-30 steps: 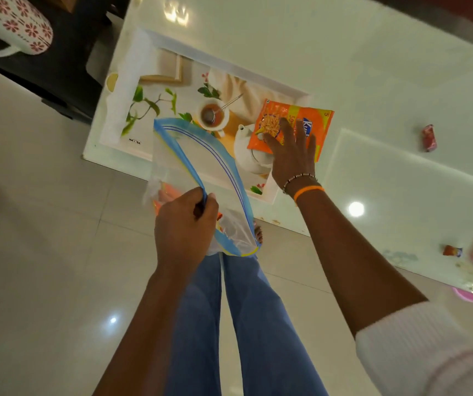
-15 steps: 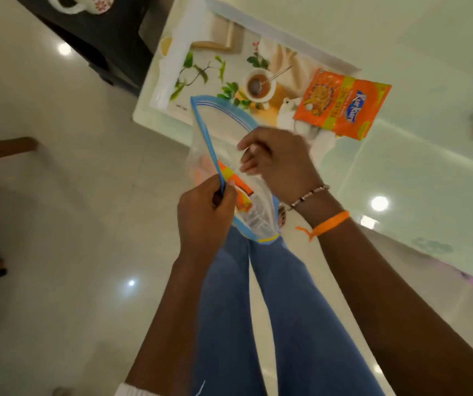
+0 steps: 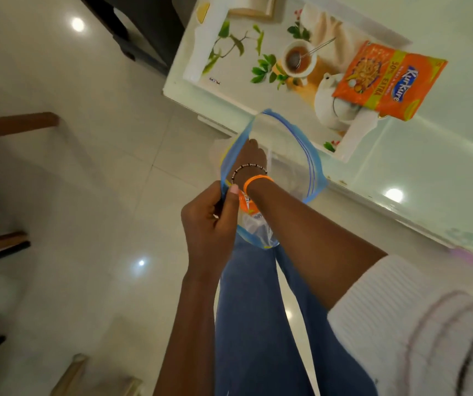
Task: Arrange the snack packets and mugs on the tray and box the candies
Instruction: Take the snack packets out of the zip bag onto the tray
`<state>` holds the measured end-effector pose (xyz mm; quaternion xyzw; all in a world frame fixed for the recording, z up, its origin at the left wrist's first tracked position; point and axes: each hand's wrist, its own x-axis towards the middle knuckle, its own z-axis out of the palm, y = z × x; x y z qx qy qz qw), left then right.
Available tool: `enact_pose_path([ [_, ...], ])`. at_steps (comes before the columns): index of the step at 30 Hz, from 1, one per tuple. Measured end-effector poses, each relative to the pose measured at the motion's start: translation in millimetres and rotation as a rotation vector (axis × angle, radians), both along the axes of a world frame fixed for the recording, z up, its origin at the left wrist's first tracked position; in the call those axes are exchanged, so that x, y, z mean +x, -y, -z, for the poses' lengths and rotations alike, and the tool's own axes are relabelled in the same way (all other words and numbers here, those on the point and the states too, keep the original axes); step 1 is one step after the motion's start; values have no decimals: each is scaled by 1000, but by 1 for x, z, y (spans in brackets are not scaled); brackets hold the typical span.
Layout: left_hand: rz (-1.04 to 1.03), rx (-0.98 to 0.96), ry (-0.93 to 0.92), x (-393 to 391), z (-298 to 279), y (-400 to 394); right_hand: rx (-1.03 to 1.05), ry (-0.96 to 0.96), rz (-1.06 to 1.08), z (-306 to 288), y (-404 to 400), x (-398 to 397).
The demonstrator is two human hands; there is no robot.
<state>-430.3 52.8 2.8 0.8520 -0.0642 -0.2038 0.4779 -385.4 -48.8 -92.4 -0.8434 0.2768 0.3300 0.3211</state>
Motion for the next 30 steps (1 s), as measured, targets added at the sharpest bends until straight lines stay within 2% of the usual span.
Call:
enact_pose_path([
  [3,18,66,-11,7,8,4,110,-21,-4,-2,7,1],
  [5,17,107,-24,13,15,11,135,6,67,-6,16,1],
  [11,111,220,8,30,26,38,94,304,234,-41,71,-24],
  [13,140,256,19,32,28,46,163,391,473,-53,95,-43],
  [17,144,355,48,31,31,55,334,677,1239,-65,131,-90],
  [19,136,392,56,30,33,55,425,786,1558,-58,141,-111],
  [22,148,420,68,28,36,52,506,848,1849,-33,145,-128],
  [27,228,408,91,23,39,57,393,689,1835,10,130,-124],
  [30,253,399,82,20,40,65,124,430,1664,26,122,-124],
])
